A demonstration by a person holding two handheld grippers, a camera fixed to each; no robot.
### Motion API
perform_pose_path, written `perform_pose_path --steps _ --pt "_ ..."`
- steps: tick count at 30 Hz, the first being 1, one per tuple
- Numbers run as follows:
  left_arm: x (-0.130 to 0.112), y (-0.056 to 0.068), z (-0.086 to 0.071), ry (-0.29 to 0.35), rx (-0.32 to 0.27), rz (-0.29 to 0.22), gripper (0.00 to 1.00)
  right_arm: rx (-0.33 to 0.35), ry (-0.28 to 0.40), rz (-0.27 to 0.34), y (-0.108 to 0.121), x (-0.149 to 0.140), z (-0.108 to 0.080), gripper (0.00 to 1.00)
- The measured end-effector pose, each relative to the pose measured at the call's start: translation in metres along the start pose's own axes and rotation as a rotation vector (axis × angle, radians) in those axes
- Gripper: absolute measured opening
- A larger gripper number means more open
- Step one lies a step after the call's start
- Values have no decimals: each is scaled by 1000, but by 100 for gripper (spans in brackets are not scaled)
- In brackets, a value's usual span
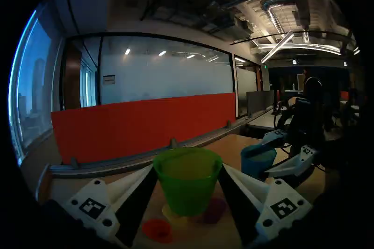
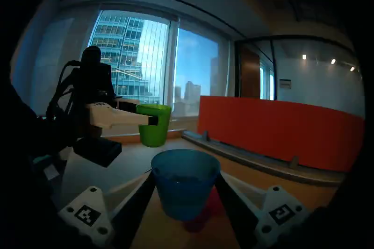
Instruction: Pour water
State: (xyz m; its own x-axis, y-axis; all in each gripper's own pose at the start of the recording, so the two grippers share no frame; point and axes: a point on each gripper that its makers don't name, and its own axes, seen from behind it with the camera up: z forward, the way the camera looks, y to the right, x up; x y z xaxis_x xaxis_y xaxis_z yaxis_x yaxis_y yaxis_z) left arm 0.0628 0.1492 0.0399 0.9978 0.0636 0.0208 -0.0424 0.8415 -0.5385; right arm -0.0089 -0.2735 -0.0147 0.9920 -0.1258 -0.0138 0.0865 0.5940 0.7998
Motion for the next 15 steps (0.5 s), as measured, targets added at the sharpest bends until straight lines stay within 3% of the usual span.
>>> perform_pose_path --steps 15 --pt "-48 11 -1 -66 -23 -8 87 -6 -55 4 13 -16 -14 89"
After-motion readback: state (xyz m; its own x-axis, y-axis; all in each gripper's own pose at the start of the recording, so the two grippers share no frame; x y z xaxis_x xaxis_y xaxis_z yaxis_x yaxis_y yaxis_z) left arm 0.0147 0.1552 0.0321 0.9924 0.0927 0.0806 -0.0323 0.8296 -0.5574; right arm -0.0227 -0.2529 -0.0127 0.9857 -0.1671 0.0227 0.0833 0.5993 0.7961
